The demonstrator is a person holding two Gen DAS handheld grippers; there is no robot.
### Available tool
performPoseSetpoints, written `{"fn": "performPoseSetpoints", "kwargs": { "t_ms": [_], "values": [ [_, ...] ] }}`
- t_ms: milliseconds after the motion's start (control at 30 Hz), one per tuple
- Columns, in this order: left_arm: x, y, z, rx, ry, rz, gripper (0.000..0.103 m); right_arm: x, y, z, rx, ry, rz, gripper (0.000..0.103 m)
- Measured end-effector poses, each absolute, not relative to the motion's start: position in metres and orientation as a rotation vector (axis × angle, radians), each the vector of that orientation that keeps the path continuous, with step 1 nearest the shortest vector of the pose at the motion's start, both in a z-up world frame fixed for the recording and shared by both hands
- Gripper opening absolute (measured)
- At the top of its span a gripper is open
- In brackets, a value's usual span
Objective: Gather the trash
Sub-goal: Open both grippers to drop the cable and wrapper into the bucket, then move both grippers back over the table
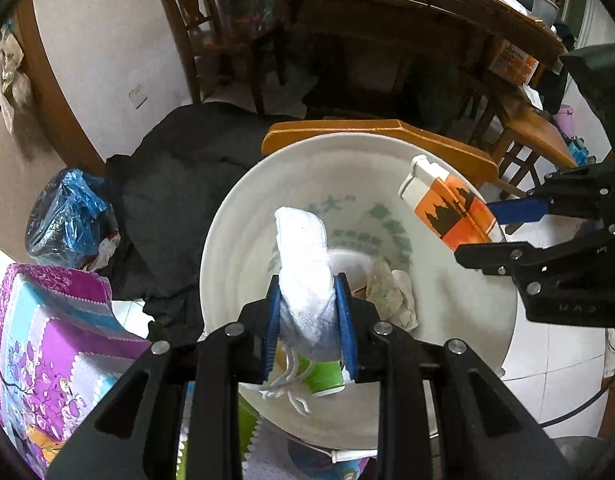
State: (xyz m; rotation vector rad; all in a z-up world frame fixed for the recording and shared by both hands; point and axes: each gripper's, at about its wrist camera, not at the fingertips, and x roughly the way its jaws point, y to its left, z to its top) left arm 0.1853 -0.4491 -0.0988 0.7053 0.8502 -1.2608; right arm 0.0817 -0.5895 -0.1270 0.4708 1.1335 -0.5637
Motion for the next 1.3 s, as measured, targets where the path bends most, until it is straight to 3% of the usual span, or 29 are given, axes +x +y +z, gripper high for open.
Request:
{"fn": "performPoseSetpoints", "kwargs": {
  "t_ms": [433,500,567,1300],
  "values": [
    [0.189,-0.454,-0.104,0.698,0.851,-1.247,0.029,0.101,-0.584,-0.132,0.460,1.159,-0.598,0.045],
    [0.190,-0.454,-0.104,0.698,0.839,-1.234,0.055,0.103,-0.581,-0.130,0.445,1.156,-0.617,0.051],
    [0.192,-0.452,-0.102,0.687,0.821,-1.217,0.069,0.105,-0.580,-0.128,0.446,1.146,-0.622,0.054],
    [0.193,-0.442,-0.100,0.699,0.784,-1.203,0.069,0.102,-0.582,-0.133,0.465,1.157,-0.653,0.057]
  ]
}}
